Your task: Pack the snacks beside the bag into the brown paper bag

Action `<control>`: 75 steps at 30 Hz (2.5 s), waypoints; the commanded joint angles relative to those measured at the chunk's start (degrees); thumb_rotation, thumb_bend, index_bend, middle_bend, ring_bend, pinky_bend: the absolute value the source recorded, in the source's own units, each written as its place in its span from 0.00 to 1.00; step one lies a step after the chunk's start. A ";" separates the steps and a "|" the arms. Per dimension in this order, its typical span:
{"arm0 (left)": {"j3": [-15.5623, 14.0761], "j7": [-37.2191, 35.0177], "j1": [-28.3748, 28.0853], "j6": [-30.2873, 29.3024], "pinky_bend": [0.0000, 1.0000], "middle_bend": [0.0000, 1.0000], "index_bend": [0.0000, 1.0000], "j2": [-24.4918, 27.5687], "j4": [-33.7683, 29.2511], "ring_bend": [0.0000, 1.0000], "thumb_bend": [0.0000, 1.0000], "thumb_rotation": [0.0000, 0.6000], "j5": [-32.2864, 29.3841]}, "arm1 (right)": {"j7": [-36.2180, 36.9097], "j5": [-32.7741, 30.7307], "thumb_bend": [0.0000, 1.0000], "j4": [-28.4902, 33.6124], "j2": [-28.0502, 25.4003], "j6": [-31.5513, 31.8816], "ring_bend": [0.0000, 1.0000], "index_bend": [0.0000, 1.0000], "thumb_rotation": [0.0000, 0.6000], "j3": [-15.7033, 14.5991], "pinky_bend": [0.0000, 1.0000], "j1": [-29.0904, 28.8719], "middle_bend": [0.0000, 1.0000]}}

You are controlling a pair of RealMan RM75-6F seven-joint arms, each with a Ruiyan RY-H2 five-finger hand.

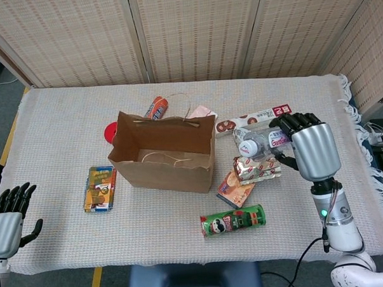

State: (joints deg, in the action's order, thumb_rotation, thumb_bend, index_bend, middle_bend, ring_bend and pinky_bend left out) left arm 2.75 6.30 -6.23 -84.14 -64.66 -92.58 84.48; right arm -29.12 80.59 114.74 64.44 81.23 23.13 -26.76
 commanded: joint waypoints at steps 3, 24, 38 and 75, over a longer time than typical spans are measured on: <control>0.01 -0.19 -0.01 0.01 0.00 0.00 0.03 -0.01 0.07 0.00 0.39 1.00 0.00 | -7.81 1.14 0.32 2.99 3.53 -0.06 0.64 0.61 1.00 5.52 0.61 -7.93 0.62; -0.01 -0.89 -0.02 0.01 0.00 0.00 0.03 -0.14 0.69 0.00 0.39 1.00 0.10 | -23.03 -12.73 0.32 -14.02 30.12 -2.61 0.63 0.60 1.00 7.51 0.61 -30.97 0.62; 0.02 -1.33 -0.17 0.35 0.00 0.00 0.03 0.07 0.71 0.00 0.39 1.00 -0.03 | -19.08 -18.43 0.32 -26.57 40.95 -5.25 0.61 0.57 1.00 4.46 0.60 -35.41 0.62; 0.08 -0.04 0.12 -0.30 0.00 0.00 0.03 -0.32 0.50 0.00 0.39 1.00 -0.17 | -18.05 -31.72 0.11 -1.59 11.35 0.90 0.00 0.00 1.00 1.34 0.06 -15.91 0.06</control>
State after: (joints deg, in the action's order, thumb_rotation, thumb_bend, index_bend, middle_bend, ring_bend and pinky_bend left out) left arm 2.83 6.27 -6.11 -84.43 -64.97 -92.09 84.32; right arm -48.59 52.48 111.26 79.71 82.24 25.61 -46.09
